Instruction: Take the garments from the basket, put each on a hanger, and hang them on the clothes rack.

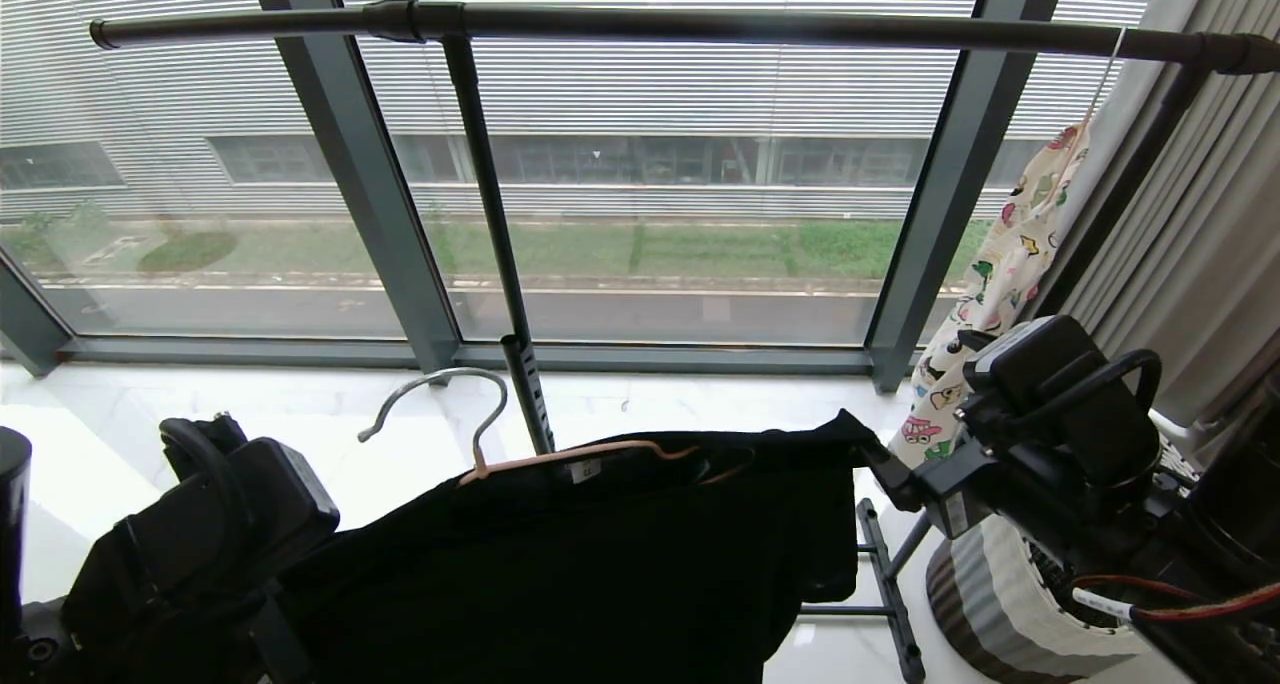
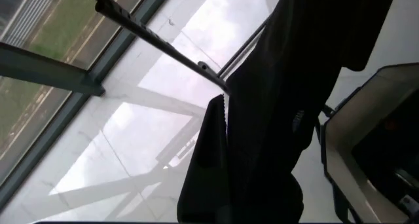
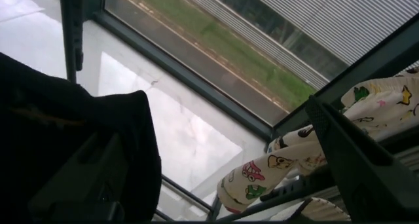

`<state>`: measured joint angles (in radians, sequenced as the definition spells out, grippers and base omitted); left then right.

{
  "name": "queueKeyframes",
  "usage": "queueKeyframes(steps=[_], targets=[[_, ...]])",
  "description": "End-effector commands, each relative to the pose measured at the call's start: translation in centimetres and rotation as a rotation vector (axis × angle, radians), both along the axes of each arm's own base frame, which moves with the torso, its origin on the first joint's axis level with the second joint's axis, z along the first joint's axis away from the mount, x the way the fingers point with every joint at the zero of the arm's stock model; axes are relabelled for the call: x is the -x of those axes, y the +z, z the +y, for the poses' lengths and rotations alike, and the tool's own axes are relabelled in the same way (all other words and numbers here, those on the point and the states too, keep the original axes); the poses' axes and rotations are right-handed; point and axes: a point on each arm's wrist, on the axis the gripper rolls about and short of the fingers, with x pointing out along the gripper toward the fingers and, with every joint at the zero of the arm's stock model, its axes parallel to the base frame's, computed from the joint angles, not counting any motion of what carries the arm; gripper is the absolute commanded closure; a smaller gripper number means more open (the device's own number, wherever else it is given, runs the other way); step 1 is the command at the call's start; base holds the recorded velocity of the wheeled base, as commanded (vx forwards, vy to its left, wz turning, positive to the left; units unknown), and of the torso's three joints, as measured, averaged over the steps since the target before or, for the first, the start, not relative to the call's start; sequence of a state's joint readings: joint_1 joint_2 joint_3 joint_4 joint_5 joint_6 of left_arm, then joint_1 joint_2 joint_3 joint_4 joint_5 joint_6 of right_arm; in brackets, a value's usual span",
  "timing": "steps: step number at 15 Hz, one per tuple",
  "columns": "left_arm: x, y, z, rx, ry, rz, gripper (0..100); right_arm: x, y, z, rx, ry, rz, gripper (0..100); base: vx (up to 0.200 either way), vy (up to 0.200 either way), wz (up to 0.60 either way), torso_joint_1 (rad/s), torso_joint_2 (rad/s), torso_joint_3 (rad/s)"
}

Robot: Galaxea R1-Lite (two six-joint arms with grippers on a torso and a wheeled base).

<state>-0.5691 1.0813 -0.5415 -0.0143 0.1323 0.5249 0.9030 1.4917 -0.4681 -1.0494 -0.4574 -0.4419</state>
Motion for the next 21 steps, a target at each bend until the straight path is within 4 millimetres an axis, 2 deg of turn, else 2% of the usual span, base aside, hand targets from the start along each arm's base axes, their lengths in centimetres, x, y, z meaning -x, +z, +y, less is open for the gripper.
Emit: queueKeyframes(steps=[1, 5, 11, 14, 18, 20, 21], targets=[[-0.7, -0.3, -0.5, -0.007, -0.001, 0.021, 100, 0.6, 0.0, 0.6, 0.005, 0.039, 0.002, 0, 0.000, 0.000, 0.00, 0.000, 0.00, 0.000], [-0.9, 0.0, -0.6, 0.042, 0.003, 0.008, 100, 2.3, -0.7, 3.1, 0.036, 0.156, 0.014, 0, 0.000, 0.000, 0.00, 0.000, 0.00, 0.000], [-1.6, 0.1, -0.9, 0.026, 0.036, 0.009, 100, 5.5, -1.2, 4.9, 0.099, 0.306, 0.004, 0, 0.000, 0.000, 0.00, 0.000, 0.00, 0.000], [-1.8, 0.4, -1.1, 0.033, 0.033, 0.001, 100, 6.9, -1.9, 5.3, 0.138, 0.364, 0.023, 0, 0.000, 0.000, 0.00, 0.000, 0.00, 0.000], [-1.5, 0.5, -1.1, 0.046, 0.020, -0.003, 100, 7.1, -2.2, 5.0, 0.147, 0.367, 0.028, 0, 0.000, 0.000, 0.00, 0.000, 0.00, 0.000], [-1.1, 0.5, -1.7, 0.057, -0.046, 0.005, 100, 6.4, -1.4, 4.1, 0.152, 0.329, 0.035, 0, 0.000, 0.000, 0.00, 0.000, 0.00, 0.000], [-0.8, 0.5, -2.1, 0.060, -0.091, 0.010, 100, 6.0, 0.1, 3.7, 0.127, 0.305, 0.045, 0, 0.000, 0.000, 0.00, 0.000, 0.00, 0.000]])
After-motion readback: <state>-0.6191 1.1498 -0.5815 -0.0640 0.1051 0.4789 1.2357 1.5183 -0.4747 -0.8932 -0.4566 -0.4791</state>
